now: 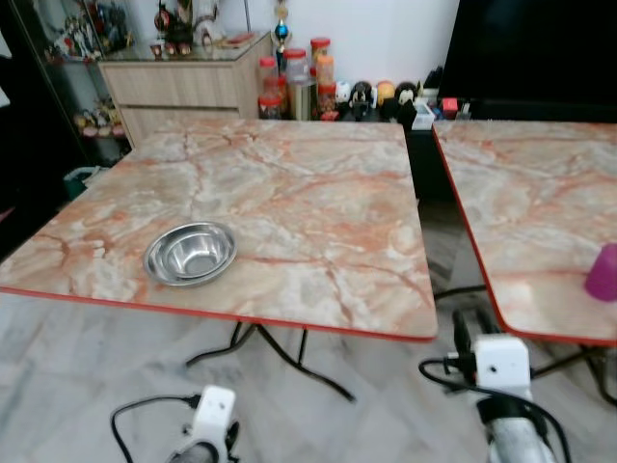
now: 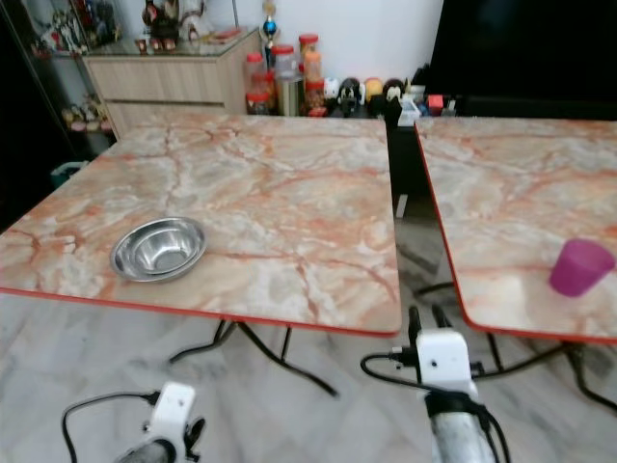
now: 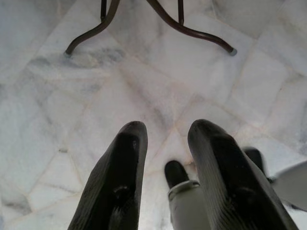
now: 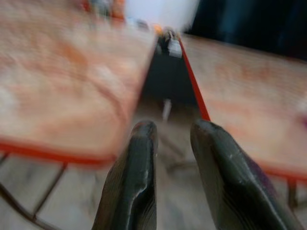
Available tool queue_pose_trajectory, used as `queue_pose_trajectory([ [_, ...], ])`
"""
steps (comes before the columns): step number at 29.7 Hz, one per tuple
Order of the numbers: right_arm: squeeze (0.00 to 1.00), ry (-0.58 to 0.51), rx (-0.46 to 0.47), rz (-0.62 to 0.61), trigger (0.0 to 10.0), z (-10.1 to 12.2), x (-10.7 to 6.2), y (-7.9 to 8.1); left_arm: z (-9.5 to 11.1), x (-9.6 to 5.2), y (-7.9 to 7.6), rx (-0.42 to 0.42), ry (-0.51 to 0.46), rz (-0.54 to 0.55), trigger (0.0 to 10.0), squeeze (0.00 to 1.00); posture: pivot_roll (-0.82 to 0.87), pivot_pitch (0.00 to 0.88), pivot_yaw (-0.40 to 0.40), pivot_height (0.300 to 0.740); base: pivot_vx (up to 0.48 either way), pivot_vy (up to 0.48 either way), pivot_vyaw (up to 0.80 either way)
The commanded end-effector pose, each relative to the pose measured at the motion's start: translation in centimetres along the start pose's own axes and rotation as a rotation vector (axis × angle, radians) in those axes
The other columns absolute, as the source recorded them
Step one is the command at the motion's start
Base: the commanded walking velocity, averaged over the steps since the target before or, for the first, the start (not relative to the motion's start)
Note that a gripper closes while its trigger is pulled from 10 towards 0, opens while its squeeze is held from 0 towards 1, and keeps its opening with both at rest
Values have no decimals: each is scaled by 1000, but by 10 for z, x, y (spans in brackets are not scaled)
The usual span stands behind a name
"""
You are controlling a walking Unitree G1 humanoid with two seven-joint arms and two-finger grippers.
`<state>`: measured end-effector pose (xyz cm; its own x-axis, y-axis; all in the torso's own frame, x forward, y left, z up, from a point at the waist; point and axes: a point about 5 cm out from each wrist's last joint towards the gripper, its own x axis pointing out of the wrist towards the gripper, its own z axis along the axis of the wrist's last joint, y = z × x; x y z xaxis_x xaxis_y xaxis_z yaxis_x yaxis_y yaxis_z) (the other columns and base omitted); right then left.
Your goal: Setting the table
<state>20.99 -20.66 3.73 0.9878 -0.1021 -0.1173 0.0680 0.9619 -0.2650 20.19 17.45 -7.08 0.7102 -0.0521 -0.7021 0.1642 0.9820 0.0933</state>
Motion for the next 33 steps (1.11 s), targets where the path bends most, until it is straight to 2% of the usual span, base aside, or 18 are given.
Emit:
queue_pose_trajectory([
  [1, 0, 81, 34, -36, 10000, -16, 7, -10, 2, 1, -5, 1, 1, -15, 10000, 0, -133, 0, 17, 736, 0, -262, 0],
  [3, 0, 93, 41, -39, 10000, -18, 7, -11, 2, 1, -5, 1, 1, -15, 10000, 0, -133, 0, 17, 736, 0, -262, 0],
  [5, 0, 180, 105, -77, 10000, -34, 13, -13, 3, 2, -5, 1, -2, -14, 10000, 0, -129, 0, 19, 736, 0, -255, 0],
  [9, 0, 290, 172, -86, 10000, -52, 17, -8, 5, 2, -5, 1, -4, -14, 10000, 0, -130, 0, 21, 736, 0, -246, 0],
  [12, 0, 366, 167, -40, 10000, -64, 19, 0, 5, 2, -6, 1, -6, -16, 10000, 0, -129, 0, 22, 736, 0, -190, 0],
  [15, 0, 391, 178, -16, 10000, -68, 21, 4, 6, 3, -6, 1, -7, -17, 10000, 0, -128, 0, 19, 736, 0, -330, 0],
  [18, 0, 507, 186, 45, 10000, -83, 16, 16, 7, 3, -6, 1, -8, -16, 10000, 0, -125, 0, 17, 736, 0, -330, 0],
  [19, 0, 557, 197, 97, 10000, -89, 12, 24, 7, 3, -7, 0, -8, -15, 10000, 0, -122, 0, 15, 736, 0, -330, 0],
  [26, 0, 662, 229, 128, 10000, -101, 0, 41, 6, 3, -7, 2, -4, -6, 10000, 0, -115, 0, 9, 736, 0, -330, 0],
  [30, 0, 673, 248, 126, 10000, -102, -1, 47, 5, 3, -7, 2, -3, -3, 10000, 0, -107, 0, 9, 736, 0, -330, 0],
  [33, 0, 675, 227, 150, 10000, -102, -1, 51, 4, 2, -6, 5, -2, 6, 10000, 0, -106, 0, 11, 736, 0, -324, 0],
])
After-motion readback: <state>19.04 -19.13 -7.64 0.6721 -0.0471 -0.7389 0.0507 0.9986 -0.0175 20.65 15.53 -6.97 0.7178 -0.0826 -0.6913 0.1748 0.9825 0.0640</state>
